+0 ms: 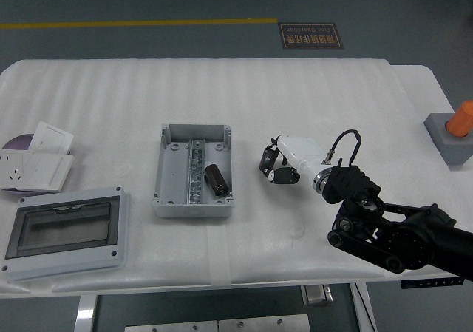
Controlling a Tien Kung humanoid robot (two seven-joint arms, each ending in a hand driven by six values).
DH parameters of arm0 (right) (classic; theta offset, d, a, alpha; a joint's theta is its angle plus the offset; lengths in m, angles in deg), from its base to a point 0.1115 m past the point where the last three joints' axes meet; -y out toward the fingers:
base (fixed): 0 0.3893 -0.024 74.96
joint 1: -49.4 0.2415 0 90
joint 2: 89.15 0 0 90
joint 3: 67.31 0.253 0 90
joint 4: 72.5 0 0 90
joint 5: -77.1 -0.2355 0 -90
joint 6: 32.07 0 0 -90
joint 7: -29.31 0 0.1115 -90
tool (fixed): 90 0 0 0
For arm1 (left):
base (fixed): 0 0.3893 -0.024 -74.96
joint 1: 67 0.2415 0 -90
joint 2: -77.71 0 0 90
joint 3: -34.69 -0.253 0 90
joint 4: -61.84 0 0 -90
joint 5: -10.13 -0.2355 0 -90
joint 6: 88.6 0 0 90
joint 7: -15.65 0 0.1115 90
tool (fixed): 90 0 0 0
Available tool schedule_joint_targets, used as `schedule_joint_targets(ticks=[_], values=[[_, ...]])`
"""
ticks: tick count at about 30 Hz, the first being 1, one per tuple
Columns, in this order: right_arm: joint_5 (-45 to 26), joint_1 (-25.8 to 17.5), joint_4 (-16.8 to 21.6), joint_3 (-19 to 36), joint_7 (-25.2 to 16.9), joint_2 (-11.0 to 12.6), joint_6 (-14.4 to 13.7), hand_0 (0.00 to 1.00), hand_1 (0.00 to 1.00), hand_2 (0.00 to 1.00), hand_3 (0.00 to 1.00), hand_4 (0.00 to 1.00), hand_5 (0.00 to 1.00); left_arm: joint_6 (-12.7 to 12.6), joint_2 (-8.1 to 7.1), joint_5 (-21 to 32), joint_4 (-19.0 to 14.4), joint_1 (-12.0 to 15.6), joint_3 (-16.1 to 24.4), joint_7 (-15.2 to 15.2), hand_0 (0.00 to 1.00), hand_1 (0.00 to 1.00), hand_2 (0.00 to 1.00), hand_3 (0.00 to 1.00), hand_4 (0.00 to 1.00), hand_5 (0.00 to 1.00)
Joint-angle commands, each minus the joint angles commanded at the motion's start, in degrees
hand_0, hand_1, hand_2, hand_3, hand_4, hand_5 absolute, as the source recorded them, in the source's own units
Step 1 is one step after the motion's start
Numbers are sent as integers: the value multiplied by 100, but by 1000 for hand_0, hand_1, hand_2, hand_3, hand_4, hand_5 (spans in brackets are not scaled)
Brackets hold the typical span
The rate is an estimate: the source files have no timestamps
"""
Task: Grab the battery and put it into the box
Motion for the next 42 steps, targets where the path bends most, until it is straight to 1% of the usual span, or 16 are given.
schedule_joint_targets(ticks=[16,17,22,23,28,29,34,35,41,42], values=[[-73,-1,-47,-5,-66,-1,-70,307,448,477,636,624,338,-6,-4,42,-3,-27,-66,-36,594,665,570,558,476,511],[-74,-1,-50,-6,-69,-1,-77,308,455,483,659,500,158,-6,-4,44,-3,-27,-69,-37,593,666,570,561,475,510],[-70,0,-54,-6,-69,3,-98,308,455,483,659,500,158,-8,-9,48,-1,-32,-72,-43,593,666,570,561,475,510],[-65,0,-53,-7,-65,3,-98,310,455,453,625,410,68,-9,-10,51,-1,-34,-75,-45,593,666,571,563,476,511],[-73,-4,-47,-15,-64,-1,-86,310,455,453,625,410,68,-12,-8,62,0,-36,-83,-53,593,666,571,563,476,511],[-74,-5,-46,-17,-66,-2,-86,310,455,441,576,422,13,-12,-7,62,0,-35,-82,-54,594,666,573,564,477,514],[-84,-7,-36,-30,-82,-3,-86,310,455,441,576,422,13,-12,-7,66,3,-35,-82,-57,594,666,573,564,477,514],[-87,-7,-34,-32,-86,-4,-87,312,455,424,547,389,2,-12,-8,70,3,-36,-85,-59,594,666,573,563,478,517],[-74,-14,5,-19,-112,3,-125,312,455,424,547,389,2,-14,-3,83,3,-41,-96,-67,594,666,573,563,478,517],[-61,-17,24,-3,-113,8,-134,309,452,408,535,356,2,-15,-1,82,3,-41,-94,-68,594,666,574,565,481,524]])
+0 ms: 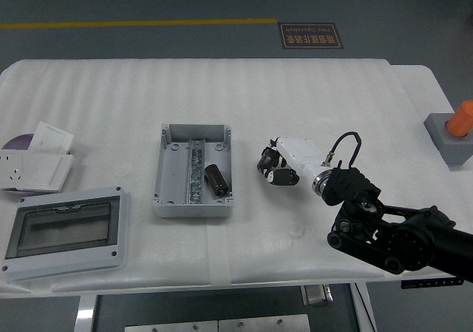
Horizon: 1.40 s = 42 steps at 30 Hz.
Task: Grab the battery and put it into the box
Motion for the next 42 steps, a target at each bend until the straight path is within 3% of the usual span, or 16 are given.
schedule_joint_targets(ticks=[10,17,23,29,30,35,36,41,42], values=[[84,-26,298,301,-3,78,-129,307,453,386,532,310,2,-12,5,-8,2,3,10,-7,594,666,575,566,484,528],[233,-119,815,594,20,60,-336,307,451,383,532,292,2,-10,15,-70,8,25,77,22,594,666,576,566,486,531],[170,-200,1129,693,-381,-150,-669,306,454,381,530,277,2,-5,35,-447,29,99,462,200,594,667,575,566,487,533],[2,-118,1108,520,-718,-266,-544,305,453,381,534,277,2,-11,40,-648,42,111,670,279,594,666,575,567,488,534],[-10,-99,1095,487,-752,-277,-529,347,471,506,635,315,2,-12,40,-665,42,109,686,284,594,667,575,567,490,537],[1,-6,1040,328,-793,-305,-464,347,471,506,635,315,2,-12,41,-737,42,100,744,307,594,667,575,567,490,537],[-5,3,1033,313,-795,-305,-452,562,668,730,760,408,227,-9,40,-746,42,98,752,311,594,667,574,567,491,537],[-63,22,1001,249,-740,-303,-312,562,668,730,760,408,227,-1,34,-780,44,95,775,327,594,667,574,567,491,537],[-69,18,996,248,-723,-304,-294,743,773,851,980,620,354,-1,34,-780,44,96,776,328,594,667,571,566,491,537]])
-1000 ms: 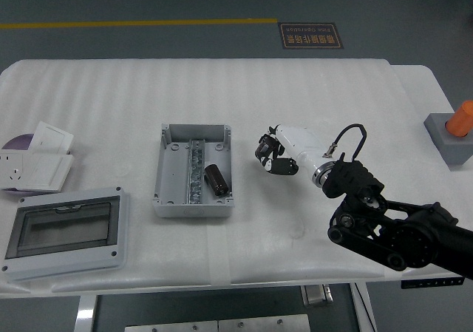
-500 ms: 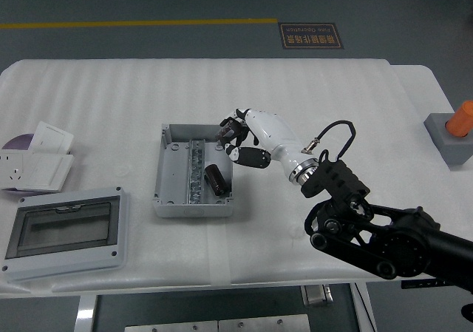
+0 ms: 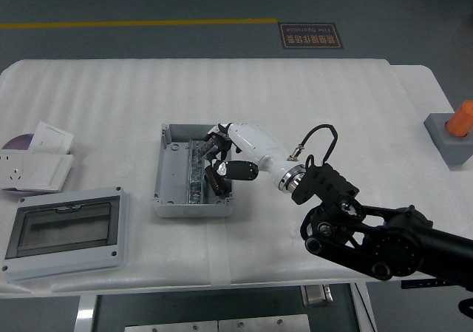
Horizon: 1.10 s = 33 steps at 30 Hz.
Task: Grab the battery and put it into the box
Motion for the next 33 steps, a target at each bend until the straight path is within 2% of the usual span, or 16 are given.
schedule_joint_targets(ticks=[5,6,14,20,26,33], values=[[10,-39,-26,63,69,-4,54,743,773,851,980,620,354,6,3,6,-2,3,-12,7,594,667,571,566,491,537],[19,-53,-36,86,77,-7,52,766,788,879,998,725,429,7,2,7,-2,3,-14,10,594,666,549,565,491,538],[48,-284,-86,520,52,69,-54,774,791,881,998,748,451,5,4,66,-6,0,-79,-3,594,666,559,565,489,533],[74,-687,-183,1263,22,398,-154,769,788,870,998,733,443,12,21,135,-8,23,-131,-13,595,666,561,563,488,532],[219,-1081,-152,2089,56,769,-89,760,765,845,990,749,469,33,22,179,-8,49,-148,0,595,666,562,562,481,523],[269,-1562,19,3057,-83,967,-114,756,762,840,979,751,474,82,35,235,-15,95,-182,36,596,666,558,561,478,514]])
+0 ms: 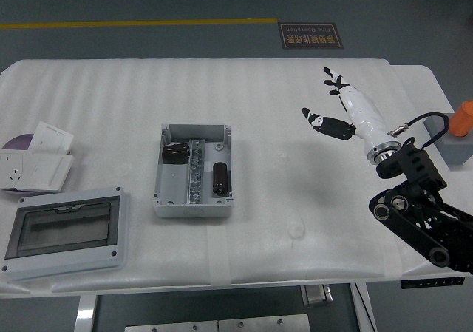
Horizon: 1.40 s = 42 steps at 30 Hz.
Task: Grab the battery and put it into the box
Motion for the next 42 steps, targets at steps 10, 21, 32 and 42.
schedule_joint_targets(ticks=[10,21,32,42], values=[[-267,-405,180,865,-333,-18,-31,747,757,828,957,754,480,30,9,42,-5,18,-25,23,596,667,556,560,479,512],[-337,-852,409,1245,-460,-130,-120,713,731,802,932,767,498,58,-12,106,-5,23,-70,38,595,666,555,557,483,507],[-418,-1155,522,1478,-528,-222,-187,684,717,788,917,768,509,62,-67,115,-3,21,-79,47,596,666,554,555,492,509],[-707,-1246,448,1425,-699,-340,-194,657,705,779,909,769,523,46,-138,17,-11,29,-31,98,597,666,553,554,496,502]])
